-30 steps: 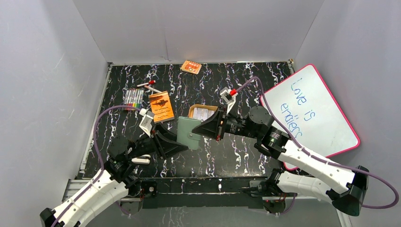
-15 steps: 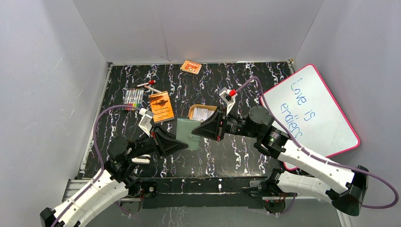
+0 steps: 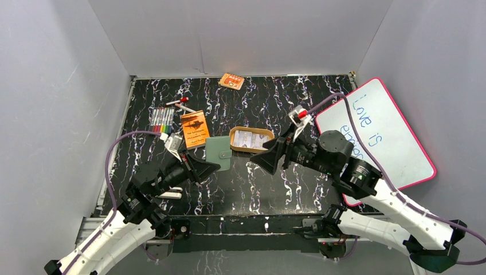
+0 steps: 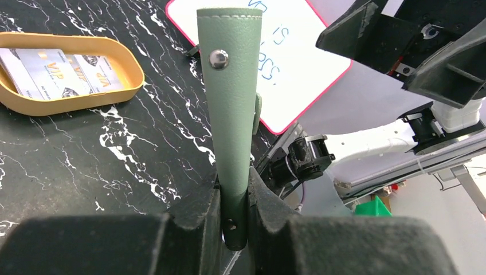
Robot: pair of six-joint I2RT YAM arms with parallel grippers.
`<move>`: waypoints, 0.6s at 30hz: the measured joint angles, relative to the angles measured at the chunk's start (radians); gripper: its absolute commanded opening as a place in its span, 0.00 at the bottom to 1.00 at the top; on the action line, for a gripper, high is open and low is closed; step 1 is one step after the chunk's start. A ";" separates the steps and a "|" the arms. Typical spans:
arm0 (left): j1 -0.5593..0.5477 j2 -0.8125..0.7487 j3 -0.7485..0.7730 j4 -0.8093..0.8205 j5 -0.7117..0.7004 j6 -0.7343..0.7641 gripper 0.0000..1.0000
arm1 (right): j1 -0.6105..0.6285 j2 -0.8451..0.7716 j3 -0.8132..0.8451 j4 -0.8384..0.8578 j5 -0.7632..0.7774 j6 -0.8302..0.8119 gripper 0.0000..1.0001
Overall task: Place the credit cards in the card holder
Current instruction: Place the card holder at the center of the board.
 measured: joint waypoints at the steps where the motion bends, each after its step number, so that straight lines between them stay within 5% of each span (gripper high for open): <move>1: 0.000 -0.003 -0.002 -0.007 0.000 0.001 0.00 | 0.000 -0.014 -0.002 -0.009 0.003 -0.004 0.87; 18: 0.000 -0.034 -0.052 0.279 0.102 -0.136 0.00 | -0.001 0.021 -0.184 0.267 -0.272 0.074 0.76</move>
